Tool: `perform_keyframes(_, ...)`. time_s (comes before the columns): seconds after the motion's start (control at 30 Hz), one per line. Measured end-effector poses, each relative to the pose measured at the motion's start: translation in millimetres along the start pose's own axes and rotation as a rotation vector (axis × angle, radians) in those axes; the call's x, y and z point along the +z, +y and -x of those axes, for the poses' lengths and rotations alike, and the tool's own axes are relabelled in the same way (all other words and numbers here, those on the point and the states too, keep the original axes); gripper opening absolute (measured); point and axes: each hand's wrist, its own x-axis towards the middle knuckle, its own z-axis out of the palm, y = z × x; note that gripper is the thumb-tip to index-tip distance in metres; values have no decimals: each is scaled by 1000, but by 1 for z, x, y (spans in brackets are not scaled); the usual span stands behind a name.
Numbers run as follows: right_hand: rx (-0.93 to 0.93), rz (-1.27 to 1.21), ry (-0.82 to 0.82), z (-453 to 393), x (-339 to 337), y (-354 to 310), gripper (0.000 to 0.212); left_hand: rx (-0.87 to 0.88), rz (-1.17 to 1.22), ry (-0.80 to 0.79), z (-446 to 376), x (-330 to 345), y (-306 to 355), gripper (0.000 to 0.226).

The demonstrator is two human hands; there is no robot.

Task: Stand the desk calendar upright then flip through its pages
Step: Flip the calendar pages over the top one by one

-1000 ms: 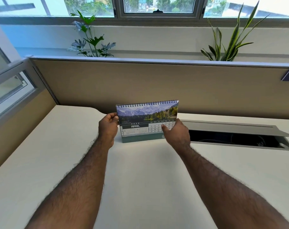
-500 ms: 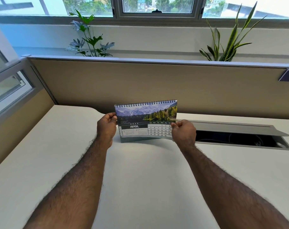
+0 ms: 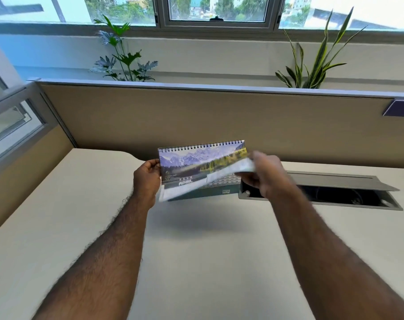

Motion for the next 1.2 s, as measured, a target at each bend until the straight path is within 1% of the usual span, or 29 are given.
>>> perform_keyframes(0.03, 78, -206, -116, 1, -3, -9, 23, -1, 9, -18, 0, -1, -1, 16)
perform_keyframes(0.07, 115, -367, -220, 0, -6, -16, 28, -4, 9, -26, 0, -1, -2, 16)
perform_keyframes(0.1, 109, -491, -314, -1, -9, -23, 37, -7, 2, -21, -1, -2, -2, 16)
perform_keyframes(0.13, 70, -565, -396, -5, -12, -28, 47, -7, -5, -12, -1, -2, -2, 15)
perform_keyframes(0.17, 12, -579, -460, -9, -13, -33, 55, -6, -9, -4, -1, -1, -2, 15)
perform_keyframes(0.2, -54, -539, -496, -11, -12, -36, 60, -6, -12, -2, -1, -1, -3, 15)
perform_keyframes(0.27, -192, -322, -473, -15, -5, -38, 65, -9, -18, 1, -3, -1, -3, 16)
perform_keyframes(0.3, -282, -141, -426, -16, 0, -37, 65, -12, -21, 1, -3, -1, -4, 16)
perform_keyframes(0.33, -395, 93, -373, -17, 5, -34, 65, -15, -24, 0, -4, -1, -4, 16)
perform_keyframes(0.4, -593, 667, -253, -24, 10, -25, 72, -16, -30, -2, -5, -1, -5, 17)
perform_keyframes(0.43, -631, 894, -209, -27, 11, -20, 74, -13, -27, -2, -5, -1, -5, 17)
perform_keyframes(0.47, -638, 1025, -196, -30, 12, -15, 75, -12, -24, 0, -5, -1, -5, 16)
perform_keyframes(0.5, -633, 1084, -198, -32, 12, -12, 75, -10, -21, 2, -5, 0, -6, 15)
perform_keyframes(0.57, -614, 1082, -203, -36, 12, -6, 73, -4, -19, 2, -6, -1, -6, 15)
perform_keyframes(0.63, -593, 940, -157, -39, 13, 2, 69, 3, -17, 2, -6, -1, -7, 16)
perform_keyframes(0.7, -537, 754, 4, -40, 14, 12, 62, 11, -22, 5, -6, -1, -7, 17)
perform_keyframes(0.77, -417, 735, 169, -40, 13, 29, 51, 15, -26, 6, -5, 0, -8, 16)
perform_keyframes(0.8, -347, 763, 189, -40, 12, 38, 46, 17, -25, 5, -5, 0, -8, 16)
perform_keyframes(0.87, -266, 801, 107, -39, 12, 56, 40, 18, -22, 4, -5, 1, -8, 16)
perform_keyframes(0.93, -246, 823, 25, -36, 14, 71, 43, 17, -17, 10, -4, 1, -7, 16)
perform_keyframes(1.0, -253, 835, 27, -32, 17, 81, 52, 20, -20, 14, -4, 1, -7, 16)
perform_keyframes(1.03, -268, 831, 36, -31, 18, 84, 54, 20, -24, 14, -4, 1, -7, 17)
perform_keyframes(1.13, -295, 755, 57, -30, 20, 85, 42, 13, -24, 10, -4, 0, -7, 18)
perform_keyframes(1.2, -282, 711, 50, -32, 20, 82, 39, 13, -23, 12, -3, 0, -7, 17)
